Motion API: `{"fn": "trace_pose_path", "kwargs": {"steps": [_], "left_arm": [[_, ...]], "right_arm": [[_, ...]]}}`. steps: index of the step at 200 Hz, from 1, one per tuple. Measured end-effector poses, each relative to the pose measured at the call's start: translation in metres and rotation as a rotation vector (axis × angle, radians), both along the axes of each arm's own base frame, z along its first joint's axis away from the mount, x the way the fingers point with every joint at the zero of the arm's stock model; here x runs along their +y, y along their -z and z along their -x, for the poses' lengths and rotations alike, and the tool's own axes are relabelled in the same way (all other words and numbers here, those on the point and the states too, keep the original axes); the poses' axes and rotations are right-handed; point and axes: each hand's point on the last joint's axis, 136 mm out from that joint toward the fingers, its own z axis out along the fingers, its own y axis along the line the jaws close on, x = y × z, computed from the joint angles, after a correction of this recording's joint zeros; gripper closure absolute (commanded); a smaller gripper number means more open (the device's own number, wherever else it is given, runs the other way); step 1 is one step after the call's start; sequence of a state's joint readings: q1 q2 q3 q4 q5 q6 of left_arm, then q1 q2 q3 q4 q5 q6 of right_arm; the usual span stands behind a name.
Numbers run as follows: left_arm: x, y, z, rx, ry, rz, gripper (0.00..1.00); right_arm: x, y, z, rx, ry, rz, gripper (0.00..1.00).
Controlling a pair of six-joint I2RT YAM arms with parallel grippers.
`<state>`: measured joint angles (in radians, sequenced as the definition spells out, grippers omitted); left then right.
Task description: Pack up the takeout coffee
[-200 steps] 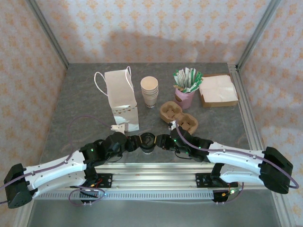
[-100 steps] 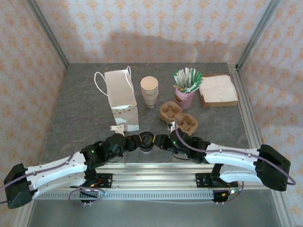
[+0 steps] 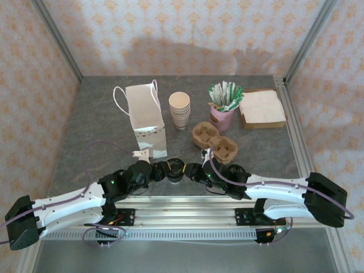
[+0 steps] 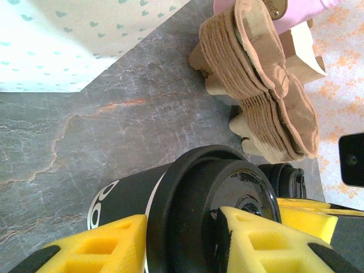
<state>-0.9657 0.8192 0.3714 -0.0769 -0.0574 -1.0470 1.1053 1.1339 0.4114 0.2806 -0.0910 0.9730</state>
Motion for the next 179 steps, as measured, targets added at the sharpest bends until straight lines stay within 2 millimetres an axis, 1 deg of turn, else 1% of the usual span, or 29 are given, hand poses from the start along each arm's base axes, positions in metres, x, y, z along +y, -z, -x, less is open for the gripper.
{"fn": "trace_pose_path", "kwargs": {"steps": [15, 30, 56, 71, 96, 140, 158, 179], "left_arm": [[0.000, -0.001, 0.000, -0.001, 0.001, 0.001, 0.63], [-0.001, -0.002, 0.000, -0.001, 0.005, -0.001, 0.63], [-0.001, -0.003, 0.003, 0.005, 0.028, -0.023, 0.63], [0.000, -0.004, 0.004, 0.009, 0.031, -0.037, 0.62], [0.002, -0.005, 0.005, 0.010, 0.041, -0.062, 0.60], [0.004, -0.008, 0.008, 0.022, 0.062, -0.107, 0.56], [0.003, -0.010, 0.008, 0.026, 0.073, -0.128, 0.56], [-0.001, -0.014, 0.005, 0.022, 0.084, -0.147, 0.55]], "right_arm": [[-0.003, 0.000, 0.001, -0.003, 0.002, 0.014, 0.73], [-0.007, -0.001, 0.004, -0.014, -0.007, 0.048, 0.65], [-0.016, -0.005, 0.006, -0.049, -0.020, 0.117, 0.57], [-0.021, -0.012, 0.003, -0.085, -0.017, 0.148, 0.55], [-0.024, -0.023, -0.001, -0.125, -0.013, 0.171, 0.54], [-0.028, -0.019, -0.001, -0.141, -0.024, 0.217, 0.53], [-0.029, -0.020, -0.001, -0.156, -0.040, 0.240, 0.49], [-0.028, -0.030, -0.003, -0.188, -0.056, 0.266, 0.42]]}}
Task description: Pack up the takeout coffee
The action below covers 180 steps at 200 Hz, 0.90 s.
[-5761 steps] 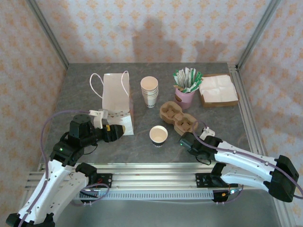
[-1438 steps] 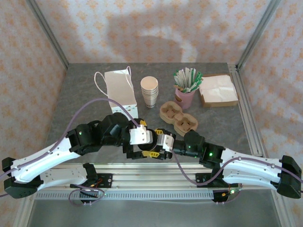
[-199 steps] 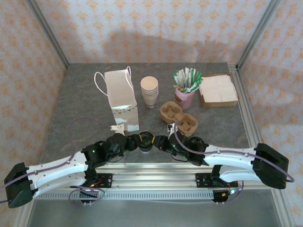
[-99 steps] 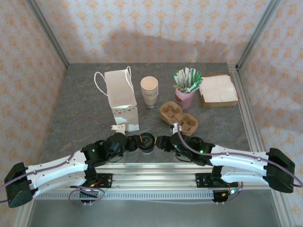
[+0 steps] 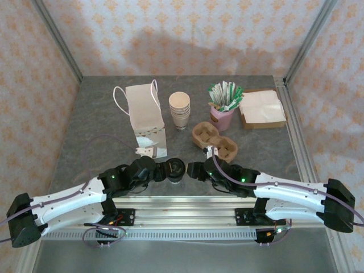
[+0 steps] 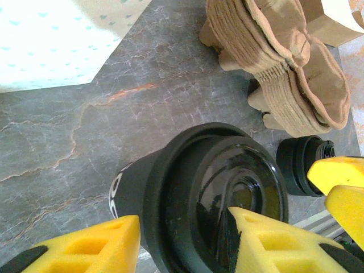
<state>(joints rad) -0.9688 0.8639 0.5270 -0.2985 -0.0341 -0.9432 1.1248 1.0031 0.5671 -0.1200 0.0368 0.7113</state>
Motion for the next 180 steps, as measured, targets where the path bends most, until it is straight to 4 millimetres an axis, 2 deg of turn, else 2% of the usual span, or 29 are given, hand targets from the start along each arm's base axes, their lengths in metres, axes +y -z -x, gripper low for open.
{"fn": "trace_pose_path", "kwargs": {"steps": [24, 61, 101, 123, 136, 154, 180], "left_arm": [[-0.003, -0.004, -0.003, -0.007, 0.011, -0.016, 0.53], [0.004, -0.024, -0.005, -0.045, 0.020, -0.074, 0.47], [0.025, -0.059, -0.003, -0.119, 0.044, -0.169, 0.43], [0.033, -0.077, -0.003, -0.156, 0.069, -0.234, 0.43], [0.036, -0.087, -0.004, -0.178, 0.084, -0.262, 0.43], [0.043, -0.094, -0.009, -0.200, 0.083, -0.280, 0.43], [0.061, -0.099, -0.018, -0.199, 0.052, -0.268, 0.43]], "right_arm": [[0.001, -0.014, -0.002, -0.044, -0.028, 0.032, 0.34], [-0.004, -0.038, -0.005, -0.163, -0.116, 0.151, 0.32], [-0.025, -0.077, -0.008, -0.352, -0.265, 0.355, 0.38], [-0.044, -0.102, -0.030, -0.364, -0.295, 0.450, 0.52], [-0.054, -0.109, -0.044, -0.350, -0.296, 0.496, 0.51], [-0.065, -0.096, -0.055, -0.295, -0.351, 0.576, 0.47], [-0.080, -0.053, -0.061, -0.142, -0.460, 0.682, 0.48]]}}
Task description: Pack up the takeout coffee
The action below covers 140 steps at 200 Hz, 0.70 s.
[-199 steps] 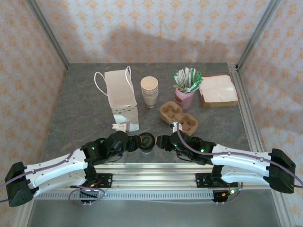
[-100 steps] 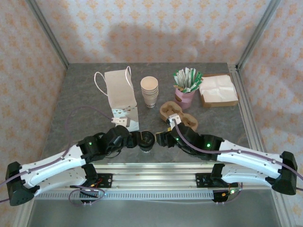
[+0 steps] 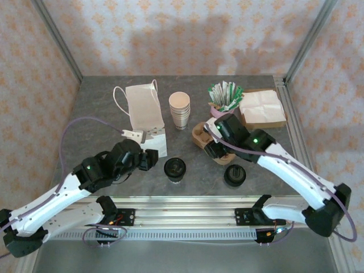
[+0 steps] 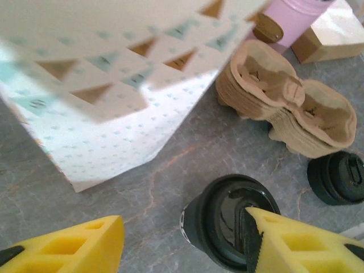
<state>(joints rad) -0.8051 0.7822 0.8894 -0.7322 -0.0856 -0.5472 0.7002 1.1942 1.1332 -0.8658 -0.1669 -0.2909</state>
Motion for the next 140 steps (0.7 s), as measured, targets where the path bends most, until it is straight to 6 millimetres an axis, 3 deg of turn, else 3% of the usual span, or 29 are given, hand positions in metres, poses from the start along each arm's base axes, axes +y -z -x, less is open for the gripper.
{"fn": "trace_pose_path", "kwargs": {"steps": [31, 91, 140], "left_arm": [[0.011, -0.010, 0.000, 0.006, -0.002, 0.078, 0.43], [-0.001, -0.028, 0.017, 0.033, 0.068, 0.256, 0.43], [-0.002, -0.033, 0.021, 0.036, 0.072, 0.293, 0.43]], "right_arm": [[-0.008, 0.030, -0.017, 0.121, -0.006, 0.087, 0.47], [-0.017, 0.054, -0.046, 0.225, 0.040, 0.082, 0.51], [-0.016, 0.072, -0.052, 0.256, 0.022, 0.113, 0.48]]}}
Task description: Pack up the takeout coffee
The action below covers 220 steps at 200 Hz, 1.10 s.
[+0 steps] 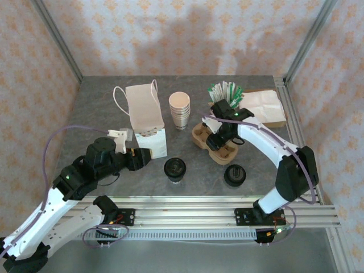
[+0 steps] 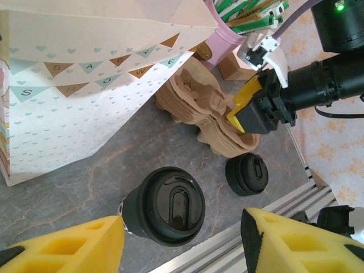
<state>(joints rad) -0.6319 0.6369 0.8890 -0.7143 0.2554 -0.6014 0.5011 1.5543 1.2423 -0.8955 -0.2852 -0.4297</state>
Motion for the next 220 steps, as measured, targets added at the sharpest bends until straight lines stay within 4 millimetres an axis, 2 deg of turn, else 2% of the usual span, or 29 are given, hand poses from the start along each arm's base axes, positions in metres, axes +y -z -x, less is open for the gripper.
{"fn": "trace_pose_path", "kwargs": {"steps": [63, 120, 220], "left_arm": [[0.000, 0.000, 0.000, 0.006, -0.006, 0.008, 0.43], [0.001, -0.002, 0.001, 0.008, -0.015, 0.025, 0.43], [0.001, -0.003, 0.002, 0.009, -0.018, 0.030, 0.44]], "right_arm": [[-0.001, 0.014, -0.009, -0.002, -0.011, 0.037, 0.47], [-0.002, 0.012, -0.020, -0.034, 0.006, 0.022, 0.49], [-0.001, 0.023, -0.023, -0.016, -0.001, 0.033, 0.48]]}}
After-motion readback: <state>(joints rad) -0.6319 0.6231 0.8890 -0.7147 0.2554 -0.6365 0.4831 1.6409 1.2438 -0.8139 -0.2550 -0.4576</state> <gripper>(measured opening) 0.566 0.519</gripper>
